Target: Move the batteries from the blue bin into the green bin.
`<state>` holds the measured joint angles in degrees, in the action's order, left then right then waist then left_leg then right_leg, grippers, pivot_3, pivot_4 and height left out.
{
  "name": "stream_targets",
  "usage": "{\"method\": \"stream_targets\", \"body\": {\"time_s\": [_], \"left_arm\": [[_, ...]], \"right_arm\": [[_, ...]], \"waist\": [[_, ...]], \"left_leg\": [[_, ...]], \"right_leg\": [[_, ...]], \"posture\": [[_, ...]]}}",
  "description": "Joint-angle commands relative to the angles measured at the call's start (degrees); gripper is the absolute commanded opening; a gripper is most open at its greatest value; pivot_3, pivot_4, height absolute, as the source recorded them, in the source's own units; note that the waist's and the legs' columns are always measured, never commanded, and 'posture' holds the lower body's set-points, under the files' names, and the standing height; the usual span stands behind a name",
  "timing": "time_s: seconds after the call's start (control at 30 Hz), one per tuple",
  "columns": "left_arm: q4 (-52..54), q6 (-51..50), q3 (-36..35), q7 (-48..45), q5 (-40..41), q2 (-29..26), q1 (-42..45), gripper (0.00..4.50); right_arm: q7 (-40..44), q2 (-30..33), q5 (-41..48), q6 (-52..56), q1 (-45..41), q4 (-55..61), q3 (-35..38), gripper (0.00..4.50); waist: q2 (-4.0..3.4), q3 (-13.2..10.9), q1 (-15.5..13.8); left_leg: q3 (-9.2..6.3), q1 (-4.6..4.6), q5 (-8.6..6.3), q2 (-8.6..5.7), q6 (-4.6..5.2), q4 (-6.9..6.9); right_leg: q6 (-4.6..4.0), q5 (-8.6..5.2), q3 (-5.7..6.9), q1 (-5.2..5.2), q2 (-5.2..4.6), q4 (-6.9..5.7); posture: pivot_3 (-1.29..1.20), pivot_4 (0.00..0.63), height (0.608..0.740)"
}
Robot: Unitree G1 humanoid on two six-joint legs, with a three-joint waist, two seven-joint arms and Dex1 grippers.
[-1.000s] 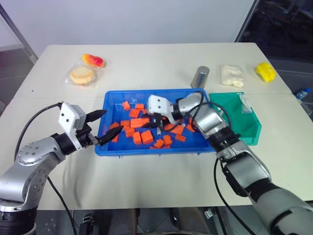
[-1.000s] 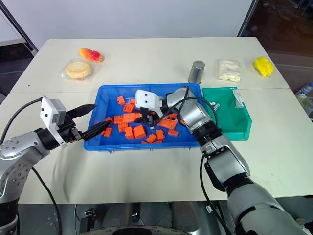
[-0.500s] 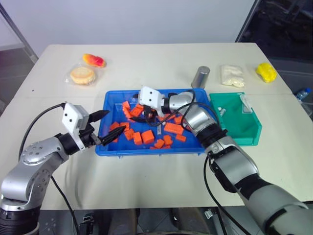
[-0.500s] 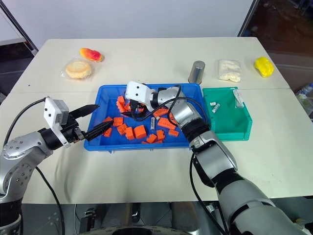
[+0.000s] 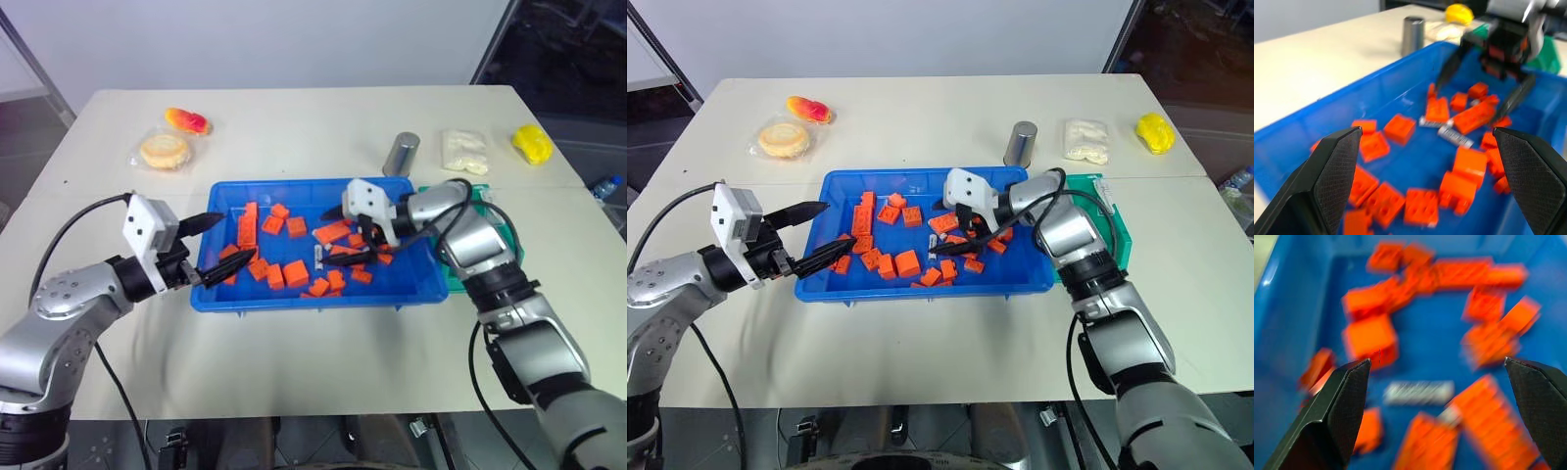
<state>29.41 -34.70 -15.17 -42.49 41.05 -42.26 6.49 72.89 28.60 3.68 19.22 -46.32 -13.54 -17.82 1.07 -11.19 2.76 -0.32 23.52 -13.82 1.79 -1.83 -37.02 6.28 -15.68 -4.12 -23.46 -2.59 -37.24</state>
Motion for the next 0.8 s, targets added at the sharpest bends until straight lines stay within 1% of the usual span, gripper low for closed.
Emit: {"method": "stream_targets", "body": {"time_s": [0.03,0.13,0.2,0.43,0.8], "left_arm": [[1.9,-0.9,-0.7,-1.2,1.9,-1.4,0.7,4.5],[2.5,-2.3,-0.5,-3.1,2.2,-4.1,0.5,4.5],[2.6,-2.7,-0.8,-3.1,2.8,-4.6,1.0,4.5],[3.0,-2.6,-1.2,-2.3,3.0,-4.5,0.9,4.5],[4.5,-2.1,-1.4,-0.1,3.3,-3.3,-1.2,4.5]], "right_arm": [[0.1,0.2,0.8,1.0,-0.2,3.7,-0.1,4.47],[-0.2,-0.4,0.3,1.0,0.4,3.5,-0.6,4.47],[-0.3,-0.9,0.2,0.7,0.3,2.9,-1.1,4.47],[0.1,-2.8,-1.0,-2.3,-0.4,-1.9,-3.8,4.47],[-0.3,-6.5,-5.2,-9.0,-6.2,-17.1,-5.8,4.47]], "waist": [[0.0,0.0,0.0],[0.0,0.0,-0.2],[0.0,0.0,-0.2],[0.01,0.0,-0.2],[0.02,0.0,-0.2]], "left_leg": [[0.0,0.0,0.0,0.0,0.0,0.0],[-0.01,0.0,0.0,0.0,0.0,-0.01],[0.01,0.0,0.0,-0.02,0.0,-0.01],[0.0,0.0,0.0,-0.02,0.0,-0.02],[0.0,-0.01,0.0,-0.01,0.0,-0.01]], "right_leg": [[0.0,0.0,0.0,0.0,0.01,0.0],[0.0,0.0,0.0,0.01,0.01,0.0],[0.0,0.0,0.0,0.02,-0.03,0.02],[0.0,0.0,0.01,0.03,-0.03,0.03],[0.0,0.0,0.0,0.03,-0.01,0.02]], "posture": [[0.0,0.15,0.74],[0.0,0.15,0.74],[0.0,0.15,0.74],[0.0,0.15,0.74],[0.0,0.15,0.74]]}}
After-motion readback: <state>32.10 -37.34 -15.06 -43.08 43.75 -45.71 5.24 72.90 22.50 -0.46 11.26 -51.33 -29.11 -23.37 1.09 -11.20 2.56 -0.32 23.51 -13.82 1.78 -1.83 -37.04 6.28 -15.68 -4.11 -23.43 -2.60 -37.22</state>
